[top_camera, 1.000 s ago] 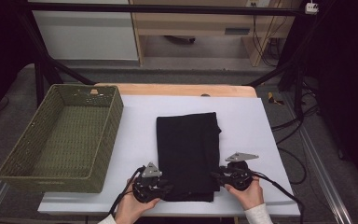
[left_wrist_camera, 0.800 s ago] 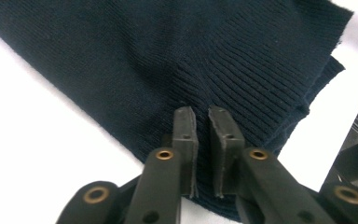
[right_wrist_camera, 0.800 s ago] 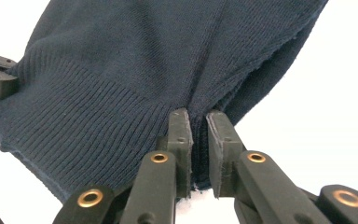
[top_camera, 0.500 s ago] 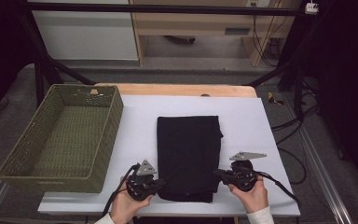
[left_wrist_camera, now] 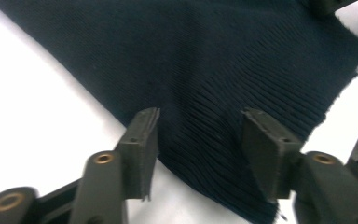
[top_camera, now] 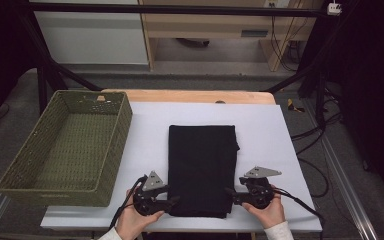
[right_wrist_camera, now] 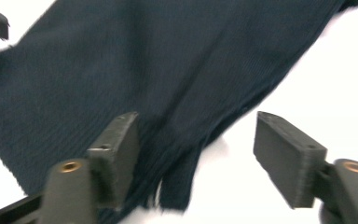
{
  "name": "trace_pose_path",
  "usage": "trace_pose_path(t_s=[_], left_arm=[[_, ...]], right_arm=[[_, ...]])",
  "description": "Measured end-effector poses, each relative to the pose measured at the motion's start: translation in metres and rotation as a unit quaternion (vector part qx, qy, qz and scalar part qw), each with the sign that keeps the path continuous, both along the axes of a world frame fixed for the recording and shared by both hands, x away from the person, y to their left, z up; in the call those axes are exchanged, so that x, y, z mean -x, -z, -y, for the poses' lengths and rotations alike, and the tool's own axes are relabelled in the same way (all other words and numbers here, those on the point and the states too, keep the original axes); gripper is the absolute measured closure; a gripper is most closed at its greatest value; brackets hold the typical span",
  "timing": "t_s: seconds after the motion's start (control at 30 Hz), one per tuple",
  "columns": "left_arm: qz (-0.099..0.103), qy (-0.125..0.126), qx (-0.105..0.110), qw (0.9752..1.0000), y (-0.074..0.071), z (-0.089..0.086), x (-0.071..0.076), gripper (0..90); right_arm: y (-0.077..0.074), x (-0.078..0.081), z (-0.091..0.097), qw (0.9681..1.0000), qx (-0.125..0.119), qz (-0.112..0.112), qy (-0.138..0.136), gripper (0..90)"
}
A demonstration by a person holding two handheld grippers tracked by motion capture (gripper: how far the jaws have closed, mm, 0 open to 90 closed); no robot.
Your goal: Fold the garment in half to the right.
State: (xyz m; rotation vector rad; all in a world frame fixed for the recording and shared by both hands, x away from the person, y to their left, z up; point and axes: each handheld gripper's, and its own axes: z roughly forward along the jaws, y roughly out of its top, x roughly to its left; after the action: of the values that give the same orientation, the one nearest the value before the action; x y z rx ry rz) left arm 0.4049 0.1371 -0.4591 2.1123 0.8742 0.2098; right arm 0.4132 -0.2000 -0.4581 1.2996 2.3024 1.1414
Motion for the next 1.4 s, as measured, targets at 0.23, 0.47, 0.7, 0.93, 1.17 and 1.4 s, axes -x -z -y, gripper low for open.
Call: trace_pose_path(t_s=[0.23,0.47,0.7,0.93,1.17,1.4], left_arm=[[0.019,-0.01,0.036,0.9991,-0.005,-0.01,-0.016,17.0],[0.026,-0.017,0.043,0.9986,-0.01,-0.015,-0.031,10.2],[0.021,-0.014,0.041,0.9988,-0.011,-0.014,-0.041,5.7],[0.025,-0.018,0.042,0.9986,-0.017,-0.013,-0.051,4.1],[0.026,-0.019,0.049,0.9983,-0.024,-0.007,-0.062,4.1],[0.037,-0.018,0.05,0.9979,-0.03,-0.004,-0.073,4.1]], right_arm=[[-0.002,-0.008,0.006,0.9994,-0.02,0.029,-0.002,12.9],[0.0,-0.013,0.015,0.9987,-0.038,0.034,0.002,9.5],[0.003,-0.017,0.019,0.9987,-0.041,0.029,0.003,6.3],[0.005,-0.017,0.018,0.9989,-0.037,0.028,0.0,4.7],[0.003,-0.015,0.019,0.9988,-0.037,0.031,-0.001,3.4],[0.002,-0.014,0.019,0.9988,-0.038,0.031,0.001,1.7]])
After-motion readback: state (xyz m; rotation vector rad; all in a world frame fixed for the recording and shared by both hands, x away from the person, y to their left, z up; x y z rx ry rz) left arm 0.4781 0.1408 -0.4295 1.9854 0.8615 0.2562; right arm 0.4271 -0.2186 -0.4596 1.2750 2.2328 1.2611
